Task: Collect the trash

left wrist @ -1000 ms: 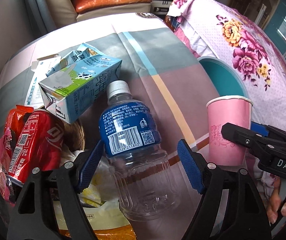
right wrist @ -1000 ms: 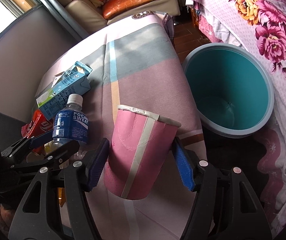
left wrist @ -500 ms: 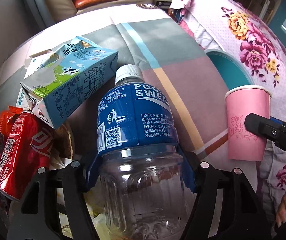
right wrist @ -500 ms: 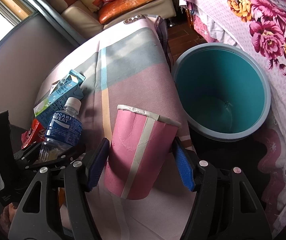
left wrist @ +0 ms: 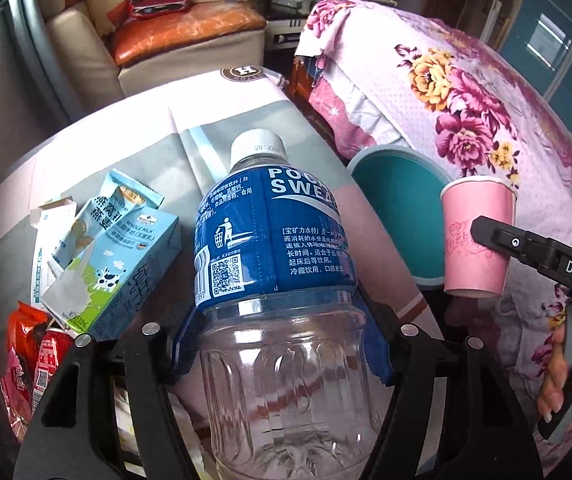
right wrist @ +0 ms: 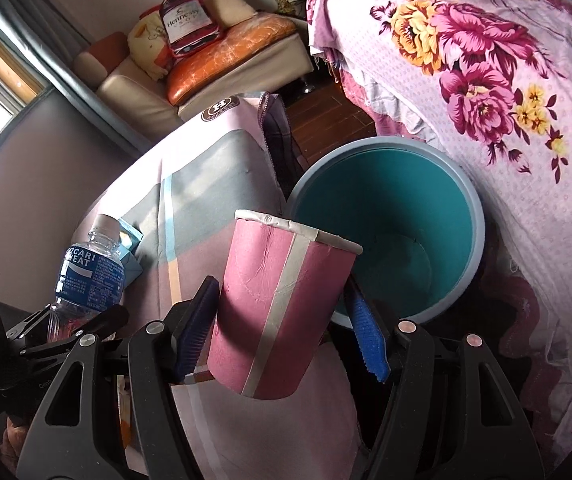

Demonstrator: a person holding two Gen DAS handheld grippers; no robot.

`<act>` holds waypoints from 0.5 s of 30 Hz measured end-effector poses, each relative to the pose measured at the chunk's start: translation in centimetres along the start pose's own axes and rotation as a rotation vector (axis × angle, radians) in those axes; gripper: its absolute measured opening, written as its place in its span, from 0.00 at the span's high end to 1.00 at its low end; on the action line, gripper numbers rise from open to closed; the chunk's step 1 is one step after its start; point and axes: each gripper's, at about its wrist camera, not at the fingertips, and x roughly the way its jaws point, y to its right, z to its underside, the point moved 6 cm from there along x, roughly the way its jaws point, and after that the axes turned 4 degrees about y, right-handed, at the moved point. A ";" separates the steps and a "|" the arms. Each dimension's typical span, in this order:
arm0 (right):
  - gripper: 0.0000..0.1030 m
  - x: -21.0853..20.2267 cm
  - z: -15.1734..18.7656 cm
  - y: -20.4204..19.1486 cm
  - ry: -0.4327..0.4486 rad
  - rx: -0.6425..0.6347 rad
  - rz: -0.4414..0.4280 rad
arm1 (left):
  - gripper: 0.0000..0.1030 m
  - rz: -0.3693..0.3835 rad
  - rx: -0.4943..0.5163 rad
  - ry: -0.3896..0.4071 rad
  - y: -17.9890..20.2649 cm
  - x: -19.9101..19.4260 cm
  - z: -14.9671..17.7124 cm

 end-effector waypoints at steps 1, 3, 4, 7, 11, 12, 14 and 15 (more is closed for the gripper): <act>0.40 -0.3 -0.6 0.9 0.012 0.014 0.016 | 0.34 0.012 0.021 0.002 1.0 0.5 -0.7; 0.40 -1.0 -1.7 2.9 0.037 0.039 0.049 | 0.34 0.035 0.071 0.003 3.4 1.7 -2.1; 0.40 -1.2 -2.1 3.7 0.047 0.050 0.065 | 0.34 0.042 0.096 0.003 4.6 2.4 -2.7; 0.40 -1.5 -3.1 6.2 0.064 0.080 0.106 | 0.34 0.080 0.146 -0.022 7.9 4.9 -4.0; 0.40 -1.3 -3.7 9.2 0.062 0.120 0.147 | 0.34 0.111 0.197 -0.060 11.4 8.2 -4.8; 0.40 -1.1 -3.6 9.8 0.056 0.125 0.157 | 0.34 0.119 0.202 -0.071 12.0 9.0 -4.9; 0.40 -0.6 -3.6 10.7 0.039 0.134 0.173 | 0.34 0.131 0.211 -0.092 12.9 10.3 -5.0; 0.40 -0.3 -3.6 11.1 0.033 0.137 0.179 | 0.34 0.133 0.217 -0.100 13.3 10.9 -5.1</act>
